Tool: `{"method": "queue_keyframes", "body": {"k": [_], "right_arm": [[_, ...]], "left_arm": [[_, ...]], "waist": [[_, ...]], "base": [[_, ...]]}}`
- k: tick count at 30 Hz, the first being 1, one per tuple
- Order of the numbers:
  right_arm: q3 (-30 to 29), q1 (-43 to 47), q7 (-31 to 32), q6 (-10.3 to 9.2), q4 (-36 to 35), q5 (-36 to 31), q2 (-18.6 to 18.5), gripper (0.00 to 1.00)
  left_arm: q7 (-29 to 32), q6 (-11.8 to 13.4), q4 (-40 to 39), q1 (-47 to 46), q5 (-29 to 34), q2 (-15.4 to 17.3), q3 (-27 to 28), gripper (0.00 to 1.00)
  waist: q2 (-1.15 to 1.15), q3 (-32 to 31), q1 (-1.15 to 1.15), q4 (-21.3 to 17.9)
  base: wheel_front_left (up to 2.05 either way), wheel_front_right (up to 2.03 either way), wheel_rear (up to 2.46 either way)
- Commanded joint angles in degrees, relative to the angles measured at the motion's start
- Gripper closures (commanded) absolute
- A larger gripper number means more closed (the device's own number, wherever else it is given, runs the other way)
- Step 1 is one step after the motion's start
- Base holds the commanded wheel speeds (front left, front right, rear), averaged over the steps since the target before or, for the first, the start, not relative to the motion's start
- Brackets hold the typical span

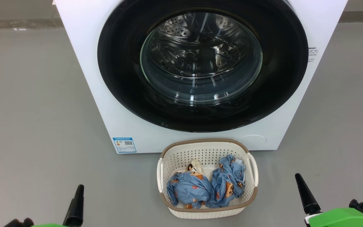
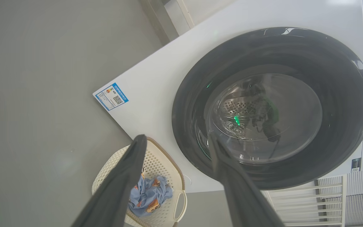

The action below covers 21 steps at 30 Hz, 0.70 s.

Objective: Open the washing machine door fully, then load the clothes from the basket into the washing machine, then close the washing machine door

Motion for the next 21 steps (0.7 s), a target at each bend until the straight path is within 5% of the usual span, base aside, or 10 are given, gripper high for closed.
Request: {"method": "queue_keyframes", "body": {"k": [1,21], "right_arm": [[0.99,-3.18,-0.86,0.03,-1.06,-2.2,-0.92,0.0],[3.94,-4.39,-3.72,0.05,0.09,-14.83,-2.71,0.0]], "left_arm": [[-0.89,-0.1,-1.88,-1.73,2.52,1.0,0.39,0.0],[-4.09,-0.14,-2.79,-1.59,17.83,1.32,-0.79,0.0]], "waist": [[0.0,0.0,-0.01,-0.02],[0.0,-0.25,-0.01,0.11]], "base": [[0.0,0.0,0.0],[0.0,0.0,0.0]]}}
